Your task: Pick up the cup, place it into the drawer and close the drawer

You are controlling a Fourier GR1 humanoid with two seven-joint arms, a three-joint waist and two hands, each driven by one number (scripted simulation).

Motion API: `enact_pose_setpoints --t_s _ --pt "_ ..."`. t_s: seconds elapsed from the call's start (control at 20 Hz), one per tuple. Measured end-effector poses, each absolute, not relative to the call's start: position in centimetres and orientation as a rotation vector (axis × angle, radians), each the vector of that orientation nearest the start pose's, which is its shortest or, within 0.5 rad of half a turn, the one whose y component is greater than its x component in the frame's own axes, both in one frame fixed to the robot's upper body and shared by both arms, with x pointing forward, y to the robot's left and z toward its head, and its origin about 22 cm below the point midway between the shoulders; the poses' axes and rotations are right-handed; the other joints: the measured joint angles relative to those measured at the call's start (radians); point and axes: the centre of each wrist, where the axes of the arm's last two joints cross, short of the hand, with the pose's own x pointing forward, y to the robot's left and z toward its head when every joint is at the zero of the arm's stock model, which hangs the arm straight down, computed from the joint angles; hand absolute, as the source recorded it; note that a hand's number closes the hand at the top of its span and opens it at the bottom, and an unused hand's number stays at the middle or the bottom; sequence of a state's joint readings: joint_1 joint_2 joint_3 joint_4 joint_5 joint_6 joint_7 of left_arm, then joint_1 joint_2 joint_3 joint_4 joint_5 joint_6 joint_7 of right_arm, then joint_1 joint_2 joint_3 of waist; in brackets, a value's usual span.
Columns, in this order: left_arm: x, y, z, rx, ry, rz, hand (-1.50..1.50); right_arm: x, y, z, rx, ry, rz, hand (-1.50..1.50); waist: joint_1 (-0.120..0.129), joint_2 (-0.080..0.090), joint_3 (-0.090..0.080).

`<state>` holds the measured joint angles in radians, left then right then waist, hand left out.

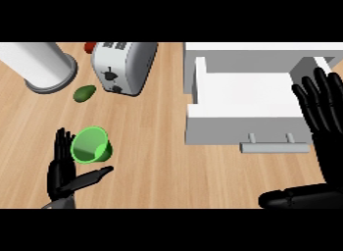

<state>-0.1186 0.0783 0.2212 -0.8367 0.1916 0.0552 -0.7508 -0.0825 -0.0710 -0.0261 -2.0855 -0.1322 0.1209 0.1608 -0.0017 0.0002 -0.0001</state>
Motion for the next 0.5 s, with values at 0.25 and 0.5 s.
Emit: enact_pose_setpoints --t_s 0.25,0.5 --pt "23.0 29.2 -13.8 0.212 -1.714 0.304 -1.50 22.7 -23.6 14.0 0.159 -2.001 0.141 -1.50 0.000 0.000 0.000" --pt "23.6 29.0 -13.5 0.187 -1.725 0.328 -1.50 22.1 -24.1 13.4 0.157 -2.002 0.130 -1.50 0.000 0.000 0.000"
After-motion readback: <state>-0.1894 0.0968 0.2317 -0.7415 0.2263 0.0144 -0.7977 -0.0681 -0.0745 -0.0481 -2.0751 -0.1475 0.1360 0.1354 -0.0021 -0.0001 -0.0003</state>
